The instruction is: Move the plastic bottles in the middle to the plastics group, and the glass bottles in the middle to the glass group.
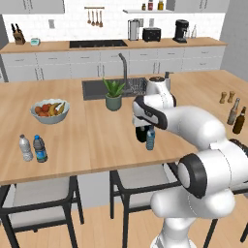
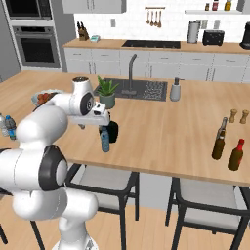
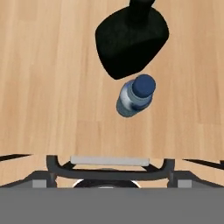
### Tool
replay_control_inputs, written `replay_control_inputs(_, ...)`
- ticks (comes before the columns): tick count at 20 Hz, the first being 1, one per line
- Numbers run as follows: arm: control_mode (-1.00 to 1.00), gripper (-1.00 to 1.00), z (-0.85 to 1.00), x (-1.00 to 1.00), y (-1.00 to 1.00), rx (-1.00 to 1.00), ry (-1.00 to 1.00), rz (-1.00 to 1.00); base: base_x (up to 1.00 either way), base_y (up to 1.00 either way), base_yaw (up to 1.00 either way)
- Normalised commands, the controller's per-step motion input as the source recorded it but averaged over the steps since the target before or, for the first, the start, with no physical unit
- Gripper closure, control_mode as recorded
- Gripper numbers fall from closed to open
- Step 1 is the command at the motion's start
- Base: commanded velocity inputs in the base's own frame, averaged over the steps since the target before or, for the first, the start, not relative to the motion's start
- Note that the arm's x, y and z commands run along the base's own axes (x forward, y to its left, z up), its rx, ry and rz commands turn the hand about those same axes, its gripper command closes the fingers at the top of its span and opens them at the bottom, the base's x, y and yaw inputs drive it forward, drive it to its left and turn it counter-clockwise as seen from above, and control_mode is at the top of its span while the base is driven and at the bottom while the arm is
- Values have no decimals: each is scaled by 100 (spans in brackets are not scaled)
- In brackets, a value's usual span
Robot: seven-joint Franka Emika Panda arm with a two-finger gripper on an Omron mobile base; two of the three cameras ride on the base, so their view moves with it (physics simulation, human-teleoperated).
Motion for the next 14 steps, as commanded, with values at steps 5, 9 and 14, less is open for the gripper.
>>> replay_control_inputs(5, -100, -100, 0, 0, 0, 0, -18, 0, 0, 0, 0)
replay_control_inputs(9, -100, -100, 0, 0, 0, 0, -14, 0, 0, 0, 0)
replay_control_inputs(14, -100, -100, 0, 3, 0, 0, -4, 0, 0, 0, 0)
